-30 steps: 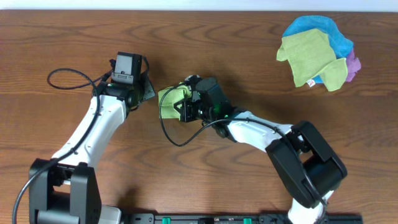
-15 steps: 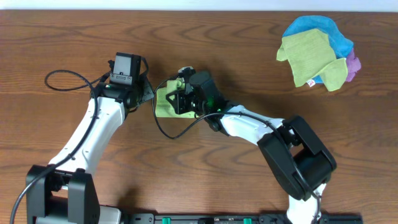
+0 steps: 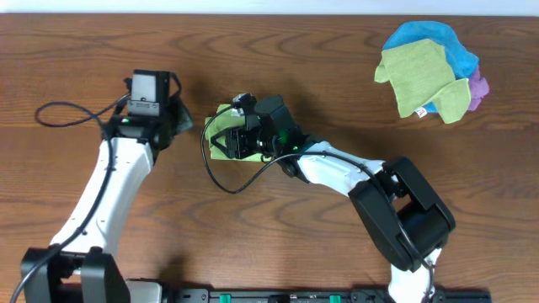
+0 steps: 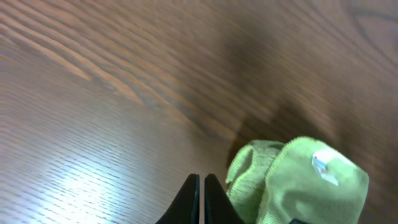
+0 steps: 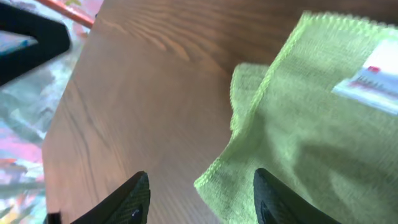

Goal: Fold the cloth
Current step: 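Release the left gripper and press the folded cloth down with the right gripper, then grasp the folded green bundle with the left gripper, right gripper retracting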

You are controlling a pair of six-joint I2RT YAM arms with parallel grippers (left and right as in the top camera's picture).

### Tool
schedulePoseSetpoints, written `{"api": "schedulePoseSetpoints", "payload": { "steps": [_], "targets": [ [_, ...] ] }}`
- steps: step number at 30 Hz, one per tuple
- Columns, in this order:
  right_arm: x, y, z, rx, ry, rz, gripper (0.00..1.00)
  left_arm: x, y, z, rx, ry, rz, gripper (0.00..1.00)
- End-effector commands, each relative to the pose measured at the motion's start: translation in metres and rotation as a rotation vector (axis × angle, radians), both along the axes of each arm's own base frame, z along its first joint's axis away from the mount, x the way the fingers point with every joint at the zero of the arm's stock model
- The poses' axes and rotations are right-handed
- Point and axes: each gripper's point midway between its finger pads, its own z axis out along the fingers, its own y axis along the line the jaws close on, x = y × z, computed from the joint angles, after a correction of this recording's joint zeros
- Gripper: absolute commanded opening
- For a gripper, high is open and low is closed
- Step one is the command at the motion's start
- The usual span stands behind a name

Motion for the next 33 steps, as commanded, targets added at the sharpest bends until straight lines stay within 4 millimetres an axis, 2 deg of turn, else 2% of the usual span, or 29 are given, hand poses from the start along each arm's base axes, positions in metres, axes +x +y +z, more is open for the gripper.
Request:
{"api": "schedulePoseSetpoints", "payload": {
  "steps": [1,4,7,8,10,12,16,18,21,24,27,30,33],
  "targets": [
    [0.004,0.000,0.018,0.018,-0.037,0.020,0.56,0.002,0.011,0.020,0.019,-0.048,0.020,0.17],
    [0.017,-0.021,0.033,-0.028,-0.085,-0.030,0.62,0.001,0.014,0.028,0.019,-0.070,0.025,0.38],
    [0.019,-0.046,0.046,-0.085,-0.115,-0.030,0.71,-0.003,0.011,0.033,-0.002,-0.073,0.013,0.55],
    [0.018,-0.054,0.051,-0.106,-0.120,-0.026,0.78,-0.006,0.010,0.033,-0.009,-0.067,0.008,0.60],
    [0.014,-0.073,0.060,-0.151,-0.132,-0.015,0.99,-0.010,0.005,0.033,-0.034,-0.052,-0.010,0.68],
    [0.010,-0.089,0.070,-0.183,-0.144,-0.017,0.99,-0.015,-0.001,0.031,-0.063,-0.032,-0.030,0.75],
    [0.002,-0.129,0.093,-0.266,-0.173,-0.046,0.99,-0.022,-0.016,0.029,-0.133,-0.002,-0.076,0.82],
    [-0.007,-0.157,0.105,-0.324,-0.188,-0.057,0.99,-0.025,-0.023,0.028,-0.177,0.009,-0.090,0.84],
    [-0.023,-0.200,0.111,-0.402,-0.172,-0.092,0.99,-0.029,-0.031,0.025,-0.233,0.029,-0.094,0.86],
    [-0.041,-0.244,0.112,-0.427,-0.153,-0.170,0.99,-0.038,-0.037,0.013,-0.275,0.072,-0.084,0.87],
    [-0.064,-0.279,0.113,-0.387,-0.161,-0.264,0.99,-0.051,-0.042,-0.008,-0.329,0.128,-0.060,0.87],
    [-0.090,-0.303,0.110,-0.343,-0.179,-0.344,0.99,-0.058,-0.052,-0.024,-0.404,0.149,-0.049,0.87],
    [-0.118,-0.316,0.105,-0.280,-0.187,-0.432,0.99,-0.061,-0.062,-0.038,-0.495,0.143,-0.026,0.87]
  ]
}}
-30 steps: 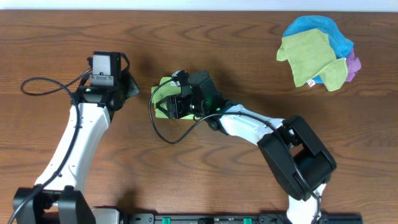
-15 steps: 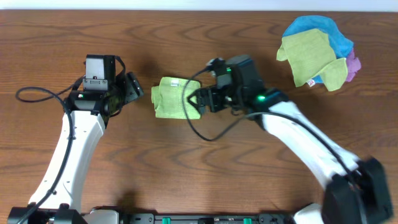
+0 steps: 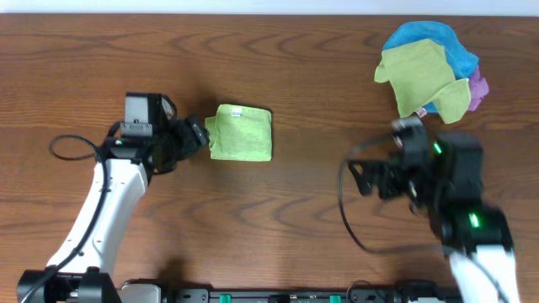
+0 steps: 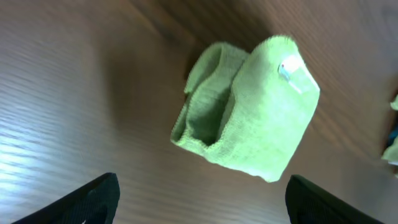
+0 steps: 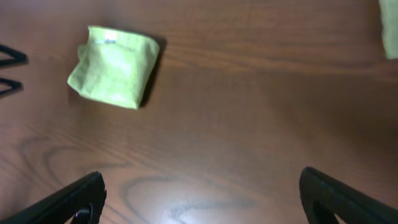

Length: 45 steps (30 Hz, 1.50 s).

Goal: Fold the cloth
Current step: 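Grasp the folded green bundle with the left gripper, right gripper retracting, then carry the folded green cloth to the table's top left with the left gripper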

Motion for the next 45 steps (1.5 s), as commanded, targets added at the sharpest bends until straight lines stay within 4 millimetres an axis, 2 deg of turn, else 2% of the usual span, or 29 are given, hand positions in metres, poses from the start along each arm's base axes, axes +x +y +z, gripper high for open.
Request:
{"api": "schedulePoseSetpoints", "payload": {
  "steps": [1,4,8,17,26,32,34,39,41,43,44,45],
  "targets": [
    [-0.026,-0.002,-0.004,0.074,-0.033,-0.025,0.99,-0.008,-0.014,-0.010,-0.135,0.032,0.041,0.87],
    [-0.047,-0.008,-0.010,0.107,-0.044,-0.094,0.99,-0.010,-0.019,-0.018,-0.188,0.038,0.074,0.87],
    [-0.060,-0.008,-0.005,0.127,-0.084,-0.121,0.99,-0.015,-0.024,-0.030,-0.220,0.047,0.102,0.89],
    [-0.061,-0.008,-0.002,0.164,-0.080,-0.155,0.99,-0.020,-0.029,-0.061,-0.239,0.066,0.181,0.89],
    [-0.061,-0.008,-0.002,0.164,-0.080,-0.155,0.99,-0.003,-0.040,-0.083,-0.270,0.066,0.205,0.87],
    [-0.061,-0.008,-0.002,0.164,-0.080,-0.155,0.99,0.008,-0.043,-0.092,-0.269,0.041,0.220,0.81],
    [-0.061,-0.008,-0.002,0.164,-0.080,-0.155,0.99,0.011,-0.044,-0.096,-0.267,0.034,0.227,0.77],
    [-0.061,-0.008,-0.002,0.164,-0.080,-0.155,0.99,0.016,-0.049,-0.106,-0.274,0.029,0.226,0.54],
    [-0.061,-0.008,-0.002,0.164,-0.080,-0.156,0.99,0.018,-0.049,-0.111,-0.274,0.029,0.225,0.40],
    [-0.061,-0.008,-0.002,0.164,-0.080,-0.155,0.99,0.020,-0.051,-0.113,-0.281,0.021,0.221,0.13],
    [-0.061,-0.008,-0.002,0.164,-0.080,-0.156,0.99,0.022,-0.051,-0.112,-0.286,0.012,0.217,0.06],
    [-0.061,-0.008,-0.002,0.164,-0.080,-0.155,0.99,0.025,-0.053,-0.110,-0.295,-0.002,0.209,0.06]
  ]
}}
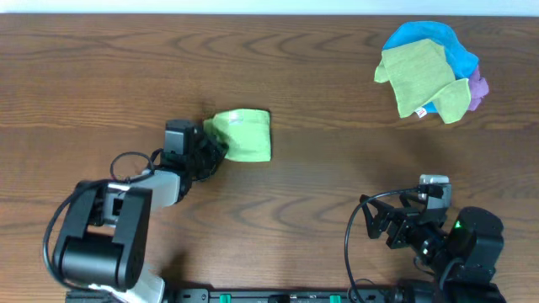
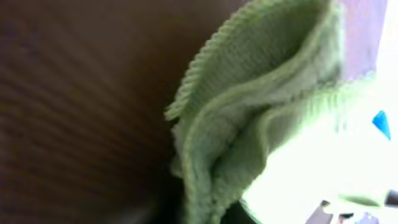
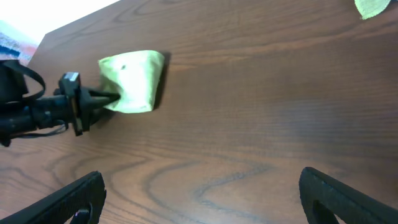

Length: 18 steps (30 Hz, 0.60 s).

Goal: Fold the cloth
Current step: 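Carry the folded green cloth to the table's top left with the left gripper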

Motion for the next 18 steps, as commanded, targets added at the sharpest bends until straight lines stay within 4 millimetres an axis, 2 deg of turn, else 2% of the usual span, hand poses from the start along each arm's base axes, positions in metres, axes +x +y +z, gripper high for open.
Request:
{"api": "schedulePoseSetpoints", "payload": {
  "steps": [1,4,10,12,15,18],
  "targets": [
    [-0.001,0.001,-0.001,0.020,0.006,-0.004,0.99,-0.001,-0.001,-0.008,0.008,-0.004,-0.012,0.05],
    [-0.001,0.001,-0.001,0.020,0.006,-0.004,0.99,0.018,-0.007,0.014,-0.039,-0.098,-0.033,0.06],
    [-0.001,0.001,-0.001,0.020,0.006,-0.004,0.99,0.078,-0.001,0.092,-0.130,-0.267,-0.047,0.05],
    [-0.001,0.001,-0.001,0.020,0.006,-0.004,0.99,0.099,0.008,0.117,-0.127,-0.287,-0.026,0.06],
    [-0.001,0.001,-0.001,0.020,0.006,-0.004,0.99,0.129,0.037,0.151,-0.054,-0.282,0.026,0.05],
    [-0.001,0.001,-0.001,0.020,0.006,-0.004,0.99,0.151,0.063,0.176,0.020,-0.294,0.045,0.05]
  ]
}}
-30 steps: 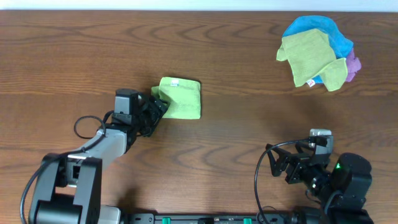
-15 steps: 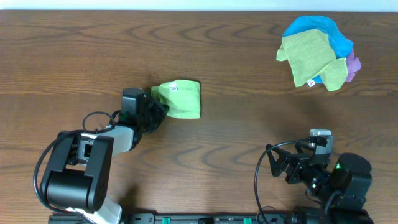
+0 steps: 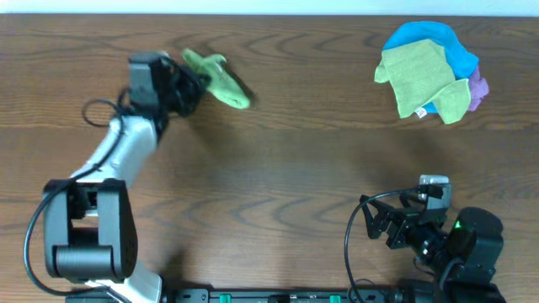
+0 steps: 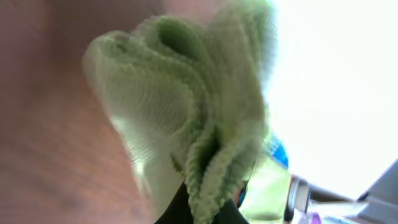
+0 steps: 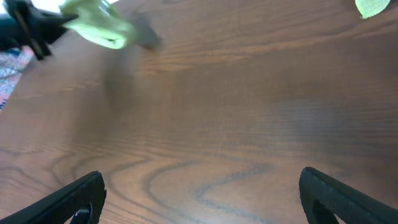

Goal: Fold the cloth
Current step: 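Carry the folded green cloth to the table's top left with the left gripper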

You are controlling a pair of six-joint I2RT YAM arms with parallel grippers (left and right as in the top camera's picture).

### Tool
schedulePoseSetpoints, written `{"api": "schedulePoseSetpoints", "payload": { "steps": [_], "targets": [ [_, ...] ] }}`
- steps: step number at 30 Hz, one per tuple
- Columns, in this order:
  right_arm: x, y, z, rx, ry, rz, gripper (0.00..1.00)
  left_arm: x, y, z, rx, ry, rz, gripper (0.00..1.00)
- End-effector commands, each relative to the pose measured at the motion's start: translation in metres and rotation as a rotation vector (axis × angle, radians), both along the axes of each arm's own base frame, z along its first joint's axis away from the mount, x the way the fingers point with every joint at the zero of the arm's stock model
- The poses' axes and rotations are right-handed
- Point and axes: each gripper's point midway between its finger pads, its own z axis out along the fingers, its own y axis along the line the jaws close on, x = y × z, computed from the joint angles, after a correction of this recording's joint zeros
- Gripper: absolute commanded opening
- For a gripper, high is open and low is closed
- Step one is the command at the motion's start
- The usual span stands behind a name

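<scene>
A folded green cloth hangs bunched near the table's far left, clear of the wood, with my left gripper shut on its edge. In the left wrist view the cloth fills the frame and its pinched fold runs down between the dark fingers. The right wrist view shows the same cloth blurred at the upper left. My right gripper rests low at the near right edge, open wide over bare wood, with nothing between its fingers.
A heap of cloths, green, blue and purple, lies at the far right. The wooden table stretches between the two arms. A green corner of that heap shows at the right wrist view's top right.
My left gripper has lifted the green cloth off the table and carried it to the far left. The cloth now hangs bunched instead of lying flat. The right arm has not moved.
First my right gripper was at the folded green cloth mid-table, the left shut beside it. Then the right arm was back at the right and the left open by the cloth. Later the left gripped the cloth's edge, and now holds it aloft far left.
</scene>
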Motion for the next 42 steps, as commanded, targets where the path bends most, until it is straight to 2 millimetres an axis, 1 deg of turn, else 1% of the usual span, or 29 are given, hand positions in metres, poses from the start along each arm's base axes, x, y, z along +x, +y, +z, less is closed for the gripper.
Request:
{"api": "schedulePoseSetpoints", "payload": {
  "steps": [1,3,5,8,11,14,18,22,25,27,28,33,39,42],
  "targets": [
    [-0.001,0.001,-0.001,0.019,0.006,-0.004,0.99,0.037,0.032,0.041,0.088,-0.095,0.020,0.06],
    [-0.001,0.001,-0.001,0.020,0.006,-0.004,0.99,0.058,0.043,0.050,0.078,-0.105,0.024,0.05],
    [-0.001,0.001,-0.001,0.020,0.006,-0.004,0.99,0.080,0.047,0.057,0.052,-0.134,0.005,0.05],
    [-0.001,0.001,0.000,0.019,0.005,-0.004,0.99,0.111,0.052,0.058,0.002,-0.150,-0.018,0.05],
    [-0.001,0.001,-0.001,0.020,0.006,-0.004,0.99,0.131,0.055,0.049,-0.052,-0.142,-0.040,0.05],
    [-0.001,0.001,0.000,0.020,0.005,-0.004,0.99,0.141,0.057,0.029,-0.103,-0.110,-0.069,0.05],
    [-0.001,0.001,-0.001,0.020,0.006,-0.004,0.99,0.140,0.070,-0.006,-0.123,-0.030,-0.053,0.05],
    [-0.001,0.001,-0.001,0.019,0.006,-0.004,0.99,0.136,0.087,-0.035,-0.122,0.022,-0.038,0.06],
    [-0.001,0.001,0.000,0.020,0.005,-0.004,0.99,0.131,0.097,-0.056,-0.119,0.066,-0.030,0.05],
    [-0.001,0.001,0.000,0.020,0.005,-0.004,0.99,0.127,0.100,-0.068,-0.108,0.092,-0.036,0.06],
    [-0.001,0.001,-0.001,0.019,0.006,-0.004,0.99,0.123,0.101,-0.077,-0.094,0.110,-0.047,0.05],
    [-0.001,0.001,0.000,0.020,0.005,-0.004,0.99,0.110,0.106,-0.098,-0.019,0.167,-0.061,0.05],
    [-0.001,0.001,-0.001,0.020,0.006,-0.004,0.99,0.101,0.106,-0.105,0.019,0.185,-0.099,0.06],
    [-0.001,0.001,0.000,0.019,0.005,-0.004,0.99,0.097,0.109,-0.109,0.031,0.208,-0.096,0.06]
  ]
}}
